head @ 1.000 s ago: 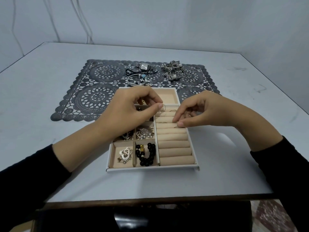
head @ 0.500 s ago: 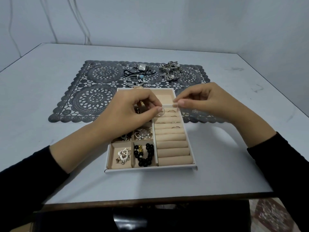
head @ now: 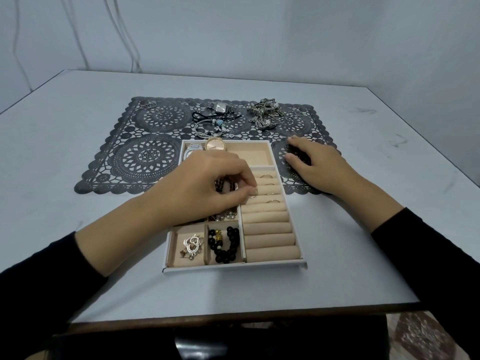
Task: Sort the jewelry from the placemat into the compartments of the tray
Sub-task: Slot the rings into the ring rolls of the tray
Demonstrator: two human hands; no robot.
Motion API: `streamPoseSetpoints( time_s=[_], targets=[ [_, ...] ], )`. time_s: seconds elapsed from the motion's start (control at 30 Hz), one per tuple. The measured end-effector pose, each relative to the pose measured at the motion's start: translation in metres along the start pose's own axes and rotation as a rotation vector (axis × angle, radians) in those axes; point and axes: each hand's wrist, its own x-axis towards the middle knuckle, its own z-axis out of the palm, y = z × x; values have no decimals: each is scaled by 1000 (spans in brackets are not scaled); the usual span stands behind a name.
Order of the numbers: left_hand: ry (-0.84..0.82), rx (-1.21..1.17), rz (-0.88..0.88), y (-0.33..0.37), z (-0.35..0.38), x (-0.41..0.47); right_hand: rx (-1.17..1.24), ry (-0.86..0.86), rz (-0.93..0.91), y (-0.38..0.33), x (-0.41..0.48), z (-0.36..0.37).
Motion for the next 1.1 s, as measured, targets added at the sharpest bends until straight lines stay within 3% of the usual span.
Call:
streamPoseSetpoints(
  time_s=[0.47, 0.97, 1.1],
  targets=[
    [-122, -52, 17, 1, -4, 1, -31, -42, -18, 0, 0, 0],
    [-147, -149, -138, -1, -4, 3, -23, -45, -30, 2, 1, 0],
    [-168, -205, -250, 1, -5, 5, -23, -44, -34, 2, 1, 0]
  ],
)
